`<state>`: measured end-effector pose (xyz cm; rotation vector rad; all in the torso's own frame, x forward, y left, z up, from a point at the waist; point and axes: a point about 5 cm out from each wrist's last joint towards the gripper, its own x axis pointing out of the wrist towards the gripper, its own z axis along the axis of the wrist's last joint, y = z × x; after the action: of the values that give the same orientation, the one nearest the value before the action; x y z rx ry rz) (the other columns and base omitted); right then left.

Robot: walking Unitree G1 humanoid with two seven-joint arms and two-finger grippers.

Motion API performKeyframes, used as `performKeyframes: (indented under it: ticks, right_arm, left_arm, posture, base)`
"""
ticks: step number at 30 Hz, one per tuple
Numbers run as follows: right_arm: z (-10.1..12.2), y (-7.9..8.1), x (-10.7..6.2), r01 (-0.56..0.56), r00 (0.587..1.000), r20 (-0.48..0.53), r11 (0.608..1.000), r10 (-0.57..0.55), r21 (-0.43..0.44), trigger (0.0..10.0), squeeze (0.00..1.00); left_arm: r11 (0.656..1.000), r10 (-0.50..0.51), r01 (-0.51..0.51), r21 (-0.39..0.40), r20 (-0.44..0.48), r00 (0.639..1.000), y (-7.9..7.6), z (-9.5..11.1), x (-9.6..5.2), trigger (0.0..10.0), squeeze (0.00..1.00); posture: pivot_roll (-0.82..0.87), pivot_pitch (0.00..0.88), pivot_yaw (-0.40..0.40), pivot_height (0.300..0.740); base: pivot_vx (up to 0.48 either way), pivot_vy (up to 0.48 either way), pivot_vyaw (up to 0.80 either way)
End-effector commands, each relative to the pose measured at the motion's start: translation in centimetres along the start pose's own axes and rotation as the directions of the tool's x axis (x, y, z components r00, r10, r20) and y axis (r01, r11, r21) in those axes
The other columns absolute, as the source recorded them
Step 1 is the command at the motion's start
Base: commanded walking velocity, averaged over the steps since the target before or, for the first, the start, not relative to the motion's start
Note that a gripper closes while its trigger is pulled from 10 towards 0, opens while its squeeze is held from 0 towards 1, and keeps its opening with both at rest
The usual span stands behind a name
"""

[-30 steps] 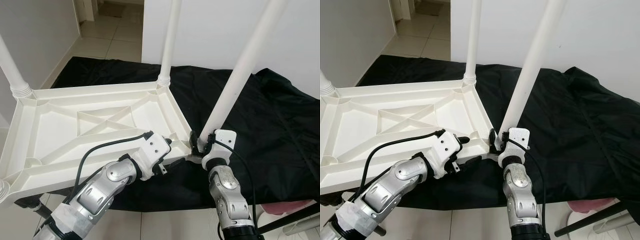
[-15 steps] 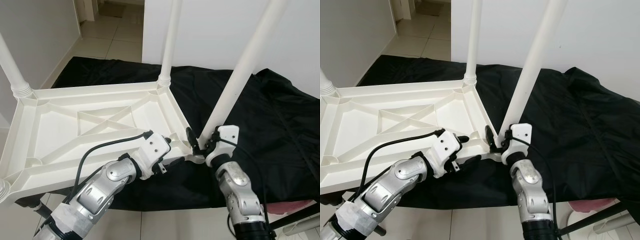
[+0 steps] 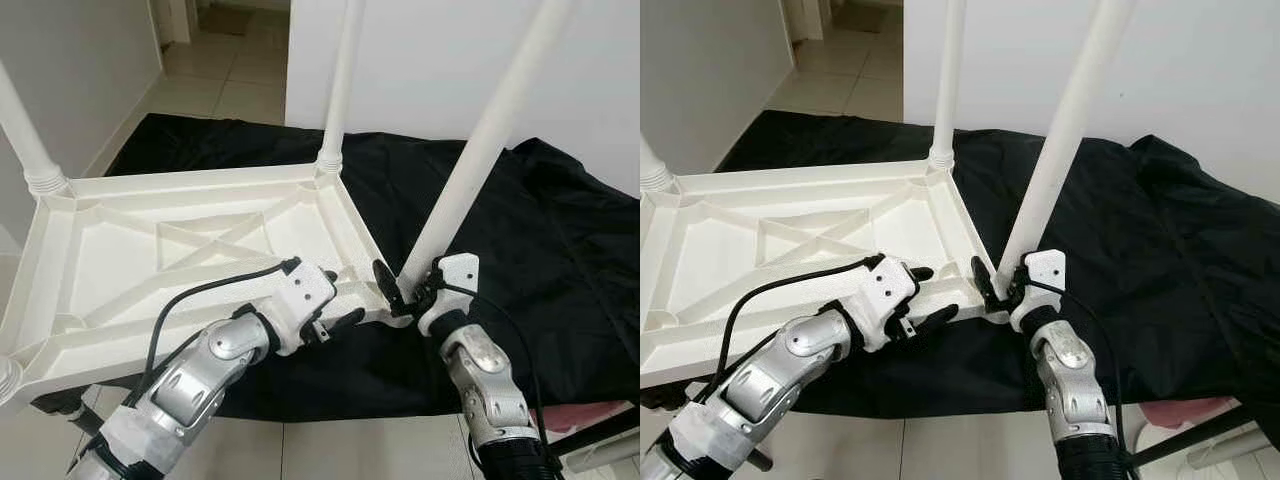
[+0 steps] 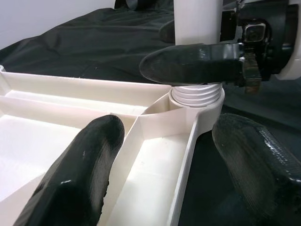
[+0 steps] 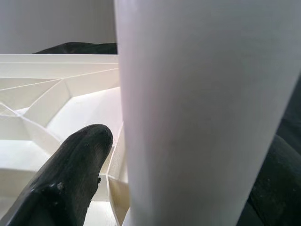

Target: Building children table

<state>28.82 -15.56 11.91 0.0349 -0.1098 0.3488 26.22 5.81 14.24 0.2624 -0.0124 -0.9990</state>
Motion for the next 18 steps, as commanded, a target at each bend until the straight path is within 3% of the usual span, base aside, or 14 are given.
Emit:
performKeyframes:
  ticks: [1, 14, 18]
  right_arm:
    - [-0.03, -0.45, -0.09, -0.016, 1.000, 0.004, 1.000, 0.016, -0.005, 10.0, 0.00]
    - [-0.08, -0.78, -0.03, -0.078, 0.997, 0.007, 0.997, 0.078, -0.029, 10.0, 0.00]
    - [-0.09, -0.65, 0.07, -0.141, 0.990, 0.001, 0.989, 0.141, -0.035, 10.0, 0.00]
  left_arm:
    - [0.998, -0.069, 0.069, -0.007, -0.013, 0.998, -0.21, -0.24, -0.15, 10.0, 0.00]
    - [0.997, -0.076, 0.077, -0.029, 0.018, 0.997, -0.14, 0.23, -0.16, 10.0, 0.00]
    - [0.996, -0.080, 0.080, -0.031, 0.016, 0.997, -0.26, 0.24, -0.21, 10.0, 0.00]
  posture:
    - [0.02, 0.000, -0.084, 0.740]
    - [0.02, 0.000, -0.073, 0.740]
    - [0.02, 0.000, -0.075, 0.740]
  base:
    - [0.000, 0.000, 0.00]
    - [0.000, 0.000, 0.00]
    - [0.000, 0.000, 0.00]
